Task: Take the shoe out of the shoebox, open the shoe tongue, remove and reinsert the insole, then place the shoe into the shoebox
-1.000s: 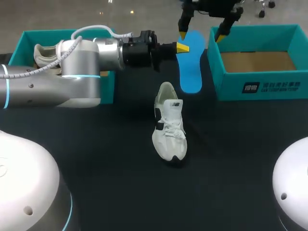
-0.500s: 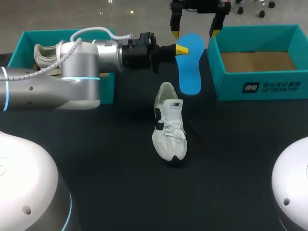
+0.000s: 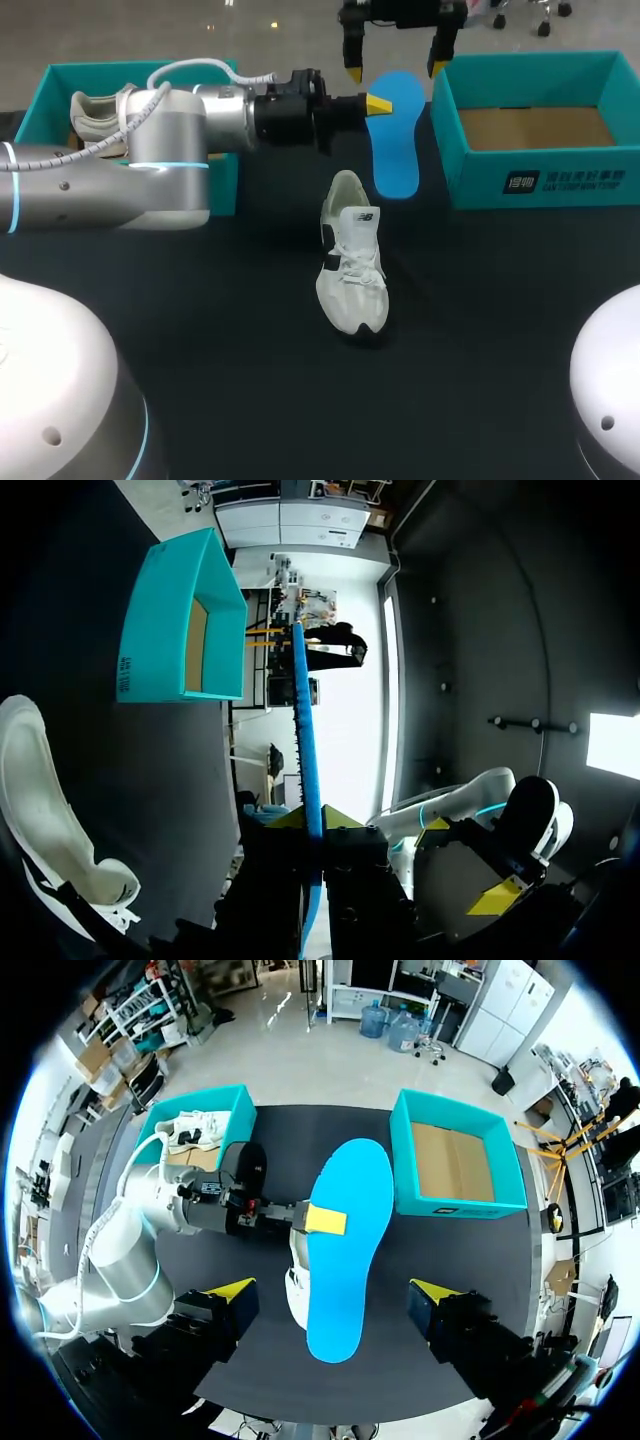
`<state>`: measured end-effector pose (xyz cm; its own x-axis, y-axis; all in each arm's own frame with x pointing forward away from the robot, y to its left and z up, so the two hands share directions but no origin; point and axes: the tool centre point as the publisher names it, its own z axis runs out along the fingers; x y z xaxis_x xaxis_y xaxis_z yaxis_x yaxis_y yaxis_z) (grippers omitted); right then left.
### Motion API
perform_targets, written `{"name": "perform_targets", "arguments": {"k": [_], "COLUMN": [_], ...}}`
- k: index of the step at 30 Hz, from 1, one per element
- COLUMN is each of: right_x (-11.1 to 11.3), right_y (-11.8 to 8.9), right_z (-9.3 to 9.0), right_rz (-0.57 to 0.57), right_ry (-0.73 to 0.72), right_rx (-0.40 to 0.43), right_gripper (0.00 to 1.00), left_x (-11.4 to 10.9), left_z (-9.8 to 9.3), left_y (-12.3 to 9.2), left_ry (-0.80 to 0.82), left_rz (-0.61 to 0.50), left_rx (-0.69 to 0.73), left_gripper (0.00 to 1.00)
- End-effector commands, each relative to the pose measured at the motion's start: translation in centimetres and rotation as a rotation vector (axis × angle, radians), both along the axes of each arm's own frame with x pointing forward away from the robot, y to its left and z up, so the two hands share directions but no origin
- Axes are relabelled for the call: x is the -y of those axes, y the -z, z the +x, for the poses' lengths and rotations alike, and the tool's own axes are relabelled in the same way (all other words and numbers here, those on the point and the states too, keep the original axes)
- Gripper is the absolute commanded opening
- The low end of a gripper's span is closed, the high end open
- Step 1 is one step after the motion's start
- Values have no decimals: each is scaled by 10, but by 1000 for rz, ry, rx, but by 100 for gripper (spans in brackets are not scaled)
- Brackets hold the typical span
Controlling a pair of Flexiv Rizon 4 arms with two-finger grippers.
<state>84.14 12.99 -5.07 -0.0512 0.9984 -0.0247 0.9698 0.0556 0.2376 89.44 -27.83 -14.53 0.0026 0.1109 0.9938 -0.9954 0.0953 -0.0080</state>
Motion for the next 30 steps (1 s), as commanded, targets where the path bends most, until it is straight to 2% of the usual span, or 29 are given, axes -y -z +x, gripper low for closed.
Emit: {"name": "perform_targets", "arguments": {"k": [1, 15, 18, 23, 30], "right_x": [1, 1, 9, 24, 39], "right_y": [0, 0, -1, -1, 1], "right_z": [1, 1, 5, 10, 15], "right_rz": [1, 1, 116, 292, 458], "right_ry": [1, 1, 13, -11, -65], "right_rx": [-1, -1, -38, -48, -5], "right_gripper": [100, 100, 100, 100, 100], "left_x": [0, 3, 2, -1, -3], "left_z": [-1, -1, -2, -1, 2], "left_y": [-1, 1, 1, 0, -1], "left_ry": [-2, -10, -12, -20, -31], "left_rz": [3, 11, 13, 17, 19], "left_rx": [4, 1, 1, 4, 7], "left_gripper": [0, 0, 0, 0, 0]}}
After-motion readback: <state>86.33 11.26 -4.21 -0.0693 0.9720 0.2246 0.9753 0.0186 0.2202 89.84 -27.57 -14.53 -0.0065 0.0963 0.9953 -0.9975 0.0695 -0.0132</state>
